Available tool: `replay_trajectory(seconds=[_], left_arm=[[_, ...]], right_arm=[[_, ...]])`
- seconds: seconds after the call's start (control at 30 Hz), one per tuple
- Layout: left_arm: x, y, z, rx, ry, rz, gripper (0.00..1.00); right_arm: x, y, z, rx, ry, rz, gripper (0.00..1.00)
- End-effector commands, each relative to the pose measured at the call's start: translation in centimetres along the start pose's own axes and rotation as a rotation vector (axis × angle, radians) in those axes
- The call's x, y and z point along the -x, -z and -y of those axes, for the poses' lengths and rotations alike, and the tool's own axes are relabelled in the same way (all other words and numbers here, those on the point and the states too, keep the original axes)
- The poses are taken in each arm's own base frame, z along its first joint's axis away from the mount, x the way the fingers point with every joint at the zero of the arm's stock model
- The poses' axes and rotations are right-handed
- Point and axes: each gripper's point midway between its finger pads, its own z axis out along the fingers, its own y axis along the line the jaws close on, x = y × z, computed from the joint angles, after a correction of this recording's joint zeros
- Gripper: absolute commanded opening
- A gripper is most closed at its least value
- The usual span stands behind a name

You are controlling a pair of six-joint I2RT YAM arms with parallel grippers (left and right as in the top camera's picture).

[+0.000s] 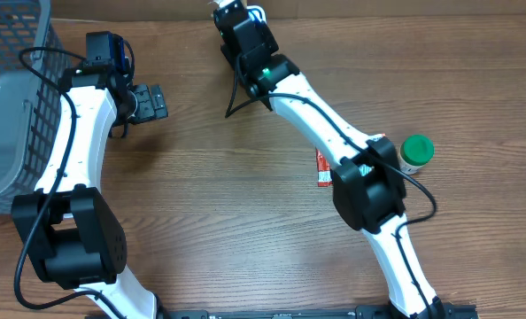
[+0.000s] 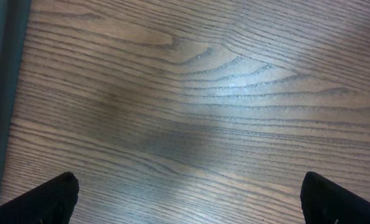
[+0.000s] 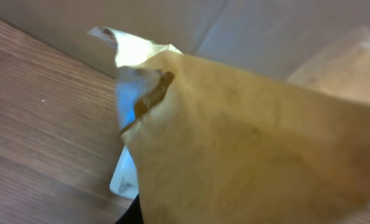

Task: Scan the item barcode
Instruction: 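Carry the gold bag down and set it beside the scanned items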

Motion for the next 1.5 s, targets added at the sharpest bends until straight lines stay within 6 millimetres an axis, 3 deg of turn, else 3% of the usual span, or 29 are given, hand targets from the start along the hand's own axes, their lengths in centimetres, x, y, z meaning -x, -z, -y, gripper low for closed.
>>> replay_trajectory(seconds=[0.0,0.1,0.17,0.33,0.47,0.57,0.8,1.0,1.1,1.2,1.23,1.3,1.37,1.47], left_arm=[[0.5,0.0,0.1,0.003,-0.020,0.009,1.00],[0.5,0.0,0.1,0.003,-0.020,0.009,1.00],[0.5,0.0,0.1,0.003,-0.020,0.009,1.00],[0.5,0.0,0.1,0.003,-0.020,0.009,1.00],[0.5,0.0,0.1,0.003,-0.020,0.009,1.00],[0.5,0.0,0.1,0.003,-0.020,0.009,1.00],[0.5,0.0,0.1,0.003,-0.020,0.009,1.00],[0.5,0.0,0.1,0.003,-0.019,0.009,0.99],[0.5,0.0,0.1,0.003,-0.019,0.009,1.00],[0.5,0.0,0.1,0.003,-0.020,0.009,1.00],[0.5,0.0,0.1,0.003,-0.020,0.009,1.00],[0.5,0.0,0.1,0.003,-0.020,0.009,1.00],[0.5,0.0,0.1,0.003,-0.020,0.009,1.00],[0.5,0.0,0.1,0.003,-0.020,0.009,1.00]], right_arm=[[6.1,7.2,4.9,-0.016,-0.081,0.102,0.04],[4.7,9.2,6.0,0.027,-0.109,0.017,0.04],[2.7,10.3,5.2,0.136,-0.090,-0.070,0.04],[-5.1,12.9,1.9,0.471,-0.074,-0.391,0.04],[-11.1,15.0,2.2,0.579,-0.102,-0.658,0.04],[-14.0,16.1,2.8,0.627,-0.089,-0.782,0.04],[-19.1,17.4,3.9,0.644,-0.133,-0.987,0.04],[-22.7,17.7,2.6,0.682,-0.150,-1.093,0.04],[-24.8,16.5,2.6,0.636,-0.119,-1.106,0.16],[-26.2,15.5,2.9,0.588,-0.088,-1.109,0.19],[-26.3,15.4,3.0,0.581,-0.084,-1.106,0.25],[-26.3,15.0,3.3,0.554,-0.074,-1.096,0.49],[-26.4,14.4,4.0,0.500,-0.067,-1.088,0.64],[-26.5,13.1,5.6,0.361,-0.084,-1.075,0.70]])
